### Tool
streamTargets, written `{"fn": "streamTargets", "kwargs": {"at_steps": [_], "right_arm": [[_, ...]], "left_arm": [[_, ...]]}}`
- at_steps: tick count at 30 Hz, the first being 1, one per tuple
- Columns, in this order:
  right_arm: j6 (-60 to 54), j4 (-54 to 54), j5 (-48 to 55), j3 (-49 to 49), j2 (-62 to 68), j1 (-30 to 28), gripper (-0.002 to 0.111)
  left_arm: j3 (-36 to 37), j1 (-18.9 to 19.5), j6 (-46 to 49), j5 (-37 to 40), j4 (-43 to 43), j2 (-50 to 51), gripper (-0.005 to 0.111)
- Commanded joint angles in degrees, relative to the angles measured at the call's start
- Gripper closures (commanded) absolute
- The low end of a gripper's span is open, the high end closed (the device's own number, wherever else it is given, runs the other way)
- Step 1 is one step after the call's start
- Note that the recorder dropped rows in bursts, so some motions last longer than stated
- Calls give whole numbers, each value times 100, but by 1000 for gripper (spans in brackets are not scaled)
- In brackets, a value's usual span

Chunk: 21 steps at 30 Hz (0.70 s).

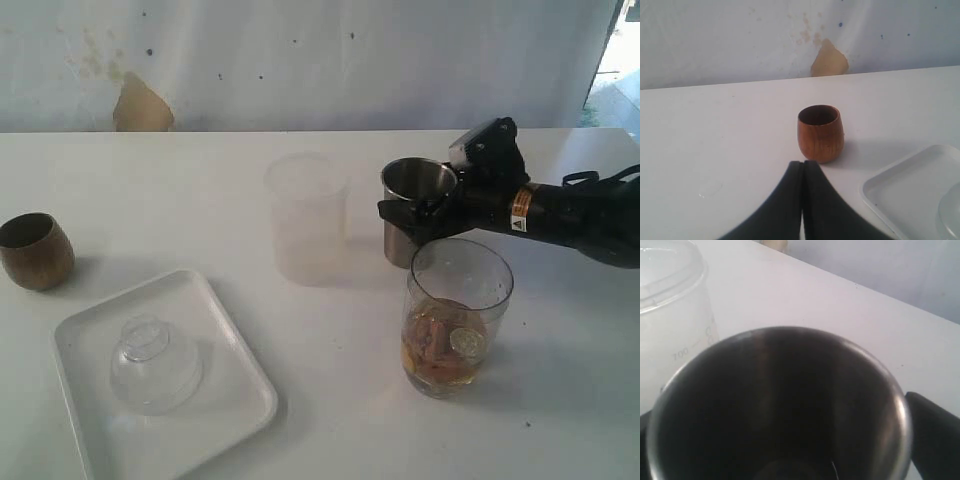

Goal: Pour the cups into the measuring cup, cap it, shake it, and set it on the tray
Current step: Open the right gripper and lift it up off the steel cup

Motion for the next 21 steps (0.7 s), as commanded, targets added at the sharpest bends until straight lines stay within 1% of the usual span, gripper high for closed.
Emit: {"fn": "streamTargets", "kwargs": {"at_steps": [1, 7, 11, 17, 21], "right_arm": [[34, -13, 16, -9, -147, -14, 3], [46, -13, -19, -9, -425, -14, 3], [244, -47, -33, -9, -607, -14, 3], [439, -211, -358, -9, -942, -14, 3], [480, -211, -364, -9, -1269, -14, 3]], "left_arm": [[24, 0, -7, -31, 11, -29, 107], [24, 0, -7, -31, 11, -29, 107], [24, 0, -7, -31, 11, -29, 107], [24, 0, -7, -31, 11, -29, 107], [24, 0, -7, -31, 11, -29, 107]]}}
